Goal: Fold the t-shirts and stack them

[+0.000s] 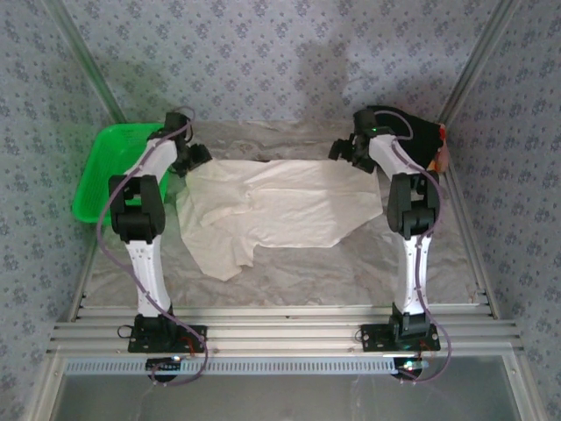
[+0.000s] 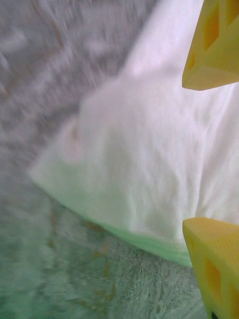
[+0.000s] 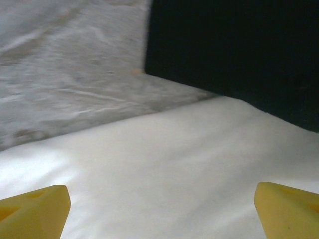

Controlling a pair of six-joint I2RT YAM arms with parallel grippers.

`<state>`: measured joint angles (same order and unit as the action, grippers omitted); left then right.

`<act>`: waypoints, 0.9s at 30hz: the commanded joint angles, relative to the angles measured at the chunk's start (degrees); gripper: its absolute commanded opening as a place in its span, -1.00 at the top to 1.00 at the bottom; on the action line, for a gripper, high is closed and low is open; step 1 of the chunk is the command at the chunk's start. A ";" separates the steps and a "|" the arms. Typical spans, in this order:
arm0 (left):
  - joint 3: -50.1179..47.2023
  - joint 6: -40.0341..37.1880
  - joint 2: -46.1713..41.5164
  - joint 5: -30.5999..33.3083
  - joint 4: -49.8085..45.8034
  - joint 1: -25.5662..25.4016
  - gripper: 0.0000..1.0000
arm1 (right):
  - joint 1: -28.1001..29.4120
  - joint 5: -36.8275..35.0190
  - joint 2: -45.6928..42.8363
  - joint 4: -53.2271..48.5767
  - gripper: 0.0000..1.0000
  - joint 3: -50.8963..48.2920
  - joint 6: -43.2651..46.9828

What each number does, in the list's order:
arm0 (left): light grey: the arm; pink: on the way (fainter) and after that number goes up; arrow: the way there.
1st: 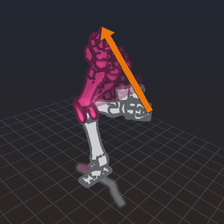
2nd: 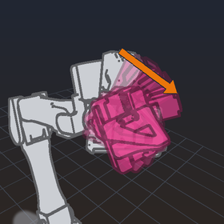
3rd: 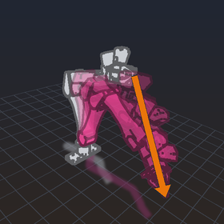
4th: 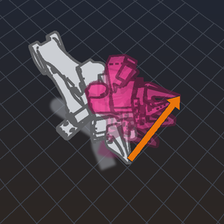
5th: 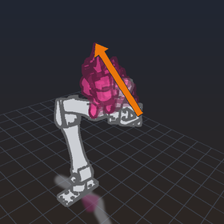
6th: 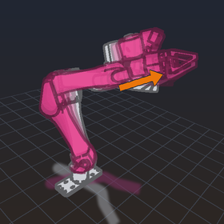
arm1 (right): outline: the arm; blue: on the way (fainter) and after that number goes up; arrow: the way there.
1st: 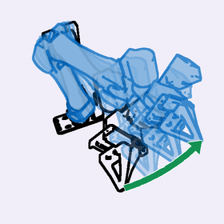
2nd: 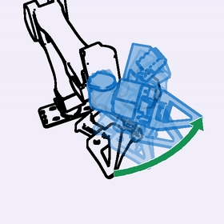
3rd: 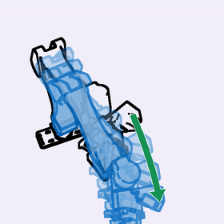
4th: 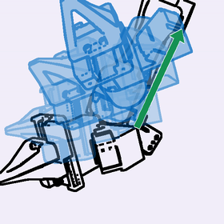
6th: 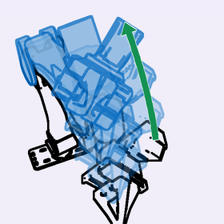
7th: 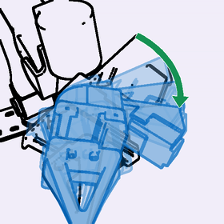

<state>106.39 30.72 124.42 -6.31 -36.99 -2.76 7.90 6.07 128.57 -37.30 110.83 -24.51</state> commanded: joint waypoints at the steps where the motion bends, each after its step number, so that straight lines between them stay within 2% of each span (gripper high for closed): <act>1: 7.14 -0.02 -11.27 -4.23 -3.13 -1.53 -0.44 | -0.08 4.81 -13.34 0.61 -0.96 -1.33 3.32; 4: 7.09 0.19 -17.68 -6.41 -7.51 -4.05 -0.72 | -0.38 6.94 -23.02 -1.91 -0.97 -8.01 3.67; 5: 5.64 0.78 -20.50 -7.19 -8.61 -4.74 -0.74 | -0.66 8.17 -26.58 -2.68 -0.97 -11.00 3.65; 7: -2.03 3.61 -26.73 -9.72 -9.62 -5.34 -0.75 | -1.11 9.91 -33.62 -3.57 -0.98 -18.03 3.10; 9: -11.90 6.25 -35.52 -10.89 -10.11 -6.35 -0.97 | -1.30 12.25 -41.11 -3.08 -0.99 -26.32 0.94; 10: -16.33 7.05 -39.34 -10.68 -10.83 -6.92 -0.99 | -1.44 13.02 -44.48 -2.45 -0.99 -30.06 -0.48; 15: -38.59 12.74 -61.19 -10.57 -19.35 -8.60 -0.96 | -1.32 15.91 -58.31 -3.97 -1.00 -46.72 -4.33; 18: -49.44 13.68 -70.70 -9.19 -25.33 -8.84 -0.89 | 0.22 16.94 -62.96 -5.19 -0.99 -52.80 -4.47; 22: -62.96 16.90 -77.61 -10.82 -24.26 -8.88 -0.70 | 1.81 17.53 -65.95 -5.35 -0.99 -57.39 -5.32; 27: -74.82 21.23 -78.23 -11.80 -13.13 -9.10 -0.54 | 2.13 17.10 -65.13 -5.76 -1.00 -59.17 -3.80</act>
<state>34.57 48.23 45.50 -16.36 -57.30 -11.42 9.80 22.20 63.37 -42.24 52.66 -28.53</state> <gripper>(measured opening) 0.782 0.998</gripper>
